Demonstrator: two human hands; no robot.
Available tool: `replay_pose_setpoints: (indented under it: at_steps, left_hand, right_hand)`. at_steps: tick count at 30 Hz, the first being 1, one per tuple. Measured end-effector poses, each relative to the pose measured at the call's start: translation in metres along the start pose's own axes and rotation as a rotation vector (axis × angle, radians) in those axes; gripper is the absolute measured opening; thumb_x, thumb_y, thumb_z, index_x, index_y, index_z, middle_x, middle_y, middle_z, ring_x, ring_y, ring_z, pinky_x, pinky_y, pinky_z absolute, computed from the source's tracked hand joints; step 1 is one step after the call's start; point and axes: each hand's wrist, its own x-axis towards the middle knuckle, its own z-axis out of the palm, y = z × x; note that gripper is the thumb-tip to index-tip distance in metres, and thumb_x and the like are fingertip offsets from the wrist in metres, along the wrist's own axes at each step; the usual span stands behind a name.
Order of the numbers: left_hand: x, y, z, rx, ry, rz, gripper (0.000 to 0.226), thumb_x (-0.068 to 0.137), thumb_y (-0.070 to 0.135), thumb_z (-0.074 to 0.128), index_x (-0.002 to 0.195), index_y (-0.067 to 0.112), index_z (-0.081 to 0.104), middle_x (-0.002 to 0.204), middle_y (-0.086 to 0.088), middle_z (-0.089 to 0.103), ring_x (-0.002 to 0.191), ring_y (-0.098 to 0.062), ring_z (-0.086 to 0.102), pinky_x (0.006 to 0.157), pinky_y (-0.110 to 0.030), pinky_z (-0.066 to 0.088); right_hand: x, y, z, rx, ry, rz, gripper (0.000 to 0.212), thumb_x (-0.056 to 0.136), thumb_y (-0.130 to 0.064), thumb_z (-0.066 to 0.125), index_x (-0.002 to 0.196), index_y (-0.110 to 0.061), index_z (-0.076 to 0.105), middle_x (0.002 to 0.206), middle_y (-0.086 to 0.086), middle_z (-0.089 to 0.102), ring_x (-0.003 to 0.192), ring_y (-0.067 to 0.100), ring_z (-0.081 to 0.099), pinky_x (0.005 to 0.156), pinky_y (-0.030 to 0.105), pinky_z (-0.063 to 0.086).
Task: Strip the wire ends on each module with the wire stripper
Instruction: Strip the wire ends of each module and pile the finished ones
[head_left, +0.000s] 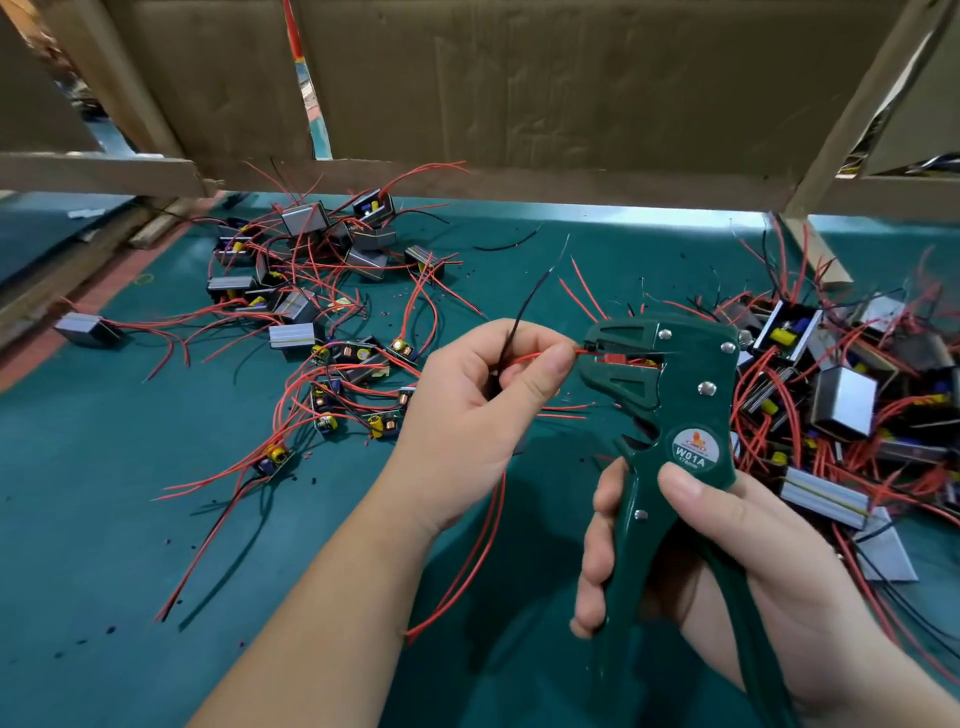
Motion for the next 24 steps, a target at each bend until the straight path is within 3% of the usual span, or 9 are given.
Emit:
replay_pose_setpoints:
  at_steps: [2, 12, 15, 18, 21, 23, 24]
  left_hand:
    - [-0.0003, 0.0, 0.0014, -0.001, 0.005, 0.019, 0.014, 0.083, 0.025, 0.063, 0.077, 0.034, 0.071, 0.066, -0.002, 0.047, 0.066, -0.013, 0.043, 0.061, -0.014, 0.038]
    - [-0.0033, 0.0002, 0.0085, -0.032, 0.02, 0.06, 0.016, 0.086, 0.02, 0.059, 0.076, 0.03, 0.068, 0.069, 0.002, 0.05, 0.069, -0.015, 0.041, 0.063, -0.014, 0.038]
    - [-0.0036, 0.0006, 0.007, 0.009, 0.014, 0.068, 0.011, 0.087, 0.021, 0.059, 0.079, 0.027, 0.064, 0.066, 0.01, 0.052, 0.06, -0.006, 0.043, 0.058, -0.01, 0.037]
    - [-0.0042, 0.0006, 0.0064, 0.031, 0.006, 0.064, 0.009, 0.092, 0.024, 0.052, 0.085, 0.026, 0.057, 0.07, 0.004, 0.053, 0.052, 0.0, 0.043, 0.053, -0.009, 0.036]
    - [-0.0035, -0.0018, 0.0073, 0.074, 0.029, 0.087, 0.018, 0.097, 0.026, 0.038, 0.088, 0.02, 0.051, 0.064, 0.014, 0.049, 0.061, -0.015, 0.054, 0.064, -0.016, 0.042]
    - [-0.0025, -0.0038, 0.0074, 0.1, 0.046, 0.097, 0.02, 0.098, 0.024, 0.035, 0.085, 0.018, 0.049, 0.061, 0.012, 0.046, 0.061, -0.028, 0.053, 0.064, -0.019, 0.044]
    - [-0.0018, -0.0049, 0.007, 0.09, 0.057, 0.088, 0.021, 0.099, 0.022, 0.036, 0.084, 0.017, 0.05, 0.063, 0.01, 0.047, 0.061, -0.027, 0.053, 0.063, -0.018, 0.045]
  right_hand:
    - [-0.0005, -0.0022, -0.0001, 0.043, -0.034, 0.017, 0.049, 0.067, -0.042, 0.083, 0.088, -0.001, 0.067, 0.073, 0.029, 0.06, 0.062, 0.043, 0.06, 0.062, 0.051, 0.051]
    - [-0.0008, -0.0063, 0.0013, 0.065, -0.037, 0.048, 0.048, 0.067, -0.043, 0.083, 0.086, -0.002, 0.066, 0.072, 0.027, 0.06, 0.06, 0.044, 0.06, 0.06, 0.051, 0.05]
    - [-0.0005, -0.0068, 0.0028, 0.053, -0.007, 0.058, 0.05, 0.063, -0.045, 0.085, 0.083, -0.002, 0.066, 0.069, 0.027, 0.059, 0.058, 0.043, 0.059, 0.058, 0.05, 0.051]
    - [-0.0005, -0.0057, 0.0049, 0.053, 0.053, 0.059, 0.055, 0.056, -0.048, 0.087, 0.079, -0.003, 0.066, 0.065, 0.027, 0.057, 0.053, 0.04, 0.059, 0.055, 0.049, 0.051]
    - [-0.0007, -0.003, 0.0072, 0.037, 0.136, 0.064, 0.061, 0.05, -0.054, 0.087, 0.074, -0.004, 0.063, 0.062, 0.026, 0.054, 0.049, 0.038, 0.056, 0.05, 0.047, 0.05]
    - [-0.0004, -0.0012, 0.0075, 0.018, 0.197, 0.046, 0.063, 0.048, -0.058, 0.086, 0.07, -0.005, 0.058, 0.058, 0.023, 0.05, 0.042, 0.034, 0.051, 0.046, 0.041, 0.047]
    - [0.0003, -0.0005, 0.0069, 0.003, 0.232, 0.035, 0.064, 0.048, -0.059, 0.085, 0.068, -0.006, 0.055, 0.056, 0.02, 0.047, 0.039, 0.031, 0.048, 0.044, 0.037, 0.044]
